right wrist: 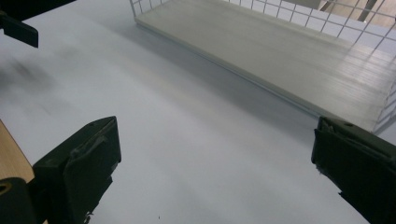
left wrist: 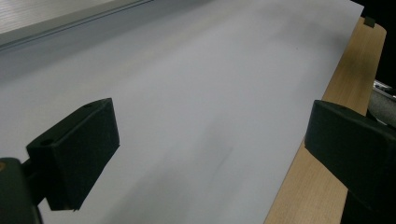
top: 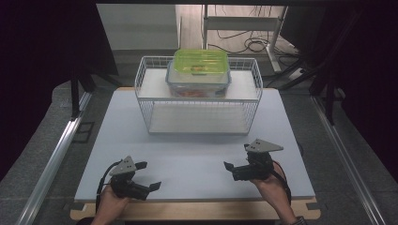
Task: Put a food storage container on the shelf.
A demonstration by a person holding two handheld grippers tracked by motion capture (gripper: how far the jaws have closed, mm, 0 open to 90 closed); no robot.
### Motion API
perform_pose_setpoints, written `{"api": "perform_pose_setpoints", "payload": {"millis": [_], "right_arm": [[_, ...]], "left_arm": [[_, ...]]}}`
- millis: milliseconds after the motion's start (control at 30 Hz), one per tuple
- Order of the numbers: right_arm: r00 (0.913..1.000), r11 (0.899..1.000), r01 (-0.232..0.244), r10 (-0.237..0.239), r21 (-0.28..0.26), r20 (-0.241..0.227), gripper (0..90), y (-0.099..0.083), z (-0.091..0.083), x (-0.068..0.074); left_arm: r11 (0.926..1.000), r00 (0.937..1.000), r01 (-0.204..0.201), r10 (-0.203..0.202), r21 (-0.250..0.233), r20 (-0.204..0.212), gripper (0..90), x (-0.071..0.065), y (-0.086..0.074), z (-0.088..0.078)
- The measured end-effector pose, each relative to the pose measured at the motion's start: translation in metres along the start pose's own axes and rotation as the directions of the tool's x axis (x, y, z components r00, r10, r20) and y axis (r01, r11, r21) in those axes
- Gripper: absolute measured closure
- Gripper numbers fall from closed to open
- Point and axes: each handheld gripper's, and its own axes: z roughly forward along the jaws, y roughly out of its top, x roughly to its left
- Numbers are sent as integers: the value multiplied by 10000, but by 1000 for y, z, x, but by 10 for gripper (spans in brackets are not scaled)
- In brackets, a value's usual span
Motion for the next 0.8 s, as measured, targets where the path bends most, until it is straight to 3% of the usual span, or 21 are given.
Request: {"api": "perform_pose_setpoints", "payload": {"millis": [467,633,800], "right_arm": [[9999,9986,-103,107,512,-70,17,-36,4,0],[9999,9957,-159,159,916,7,17,-51,11,0],[9998,9926,-169,159,1200,93,17,-55,16,0]], "left_arm": [[9999,9999,-92,93,111,-44,31,-1,0,1],[9998,9999,-129,130,160,-86,31,-1,0,2],[9997,9998,-172,173,149,-118,29,-2,0,2]]}}
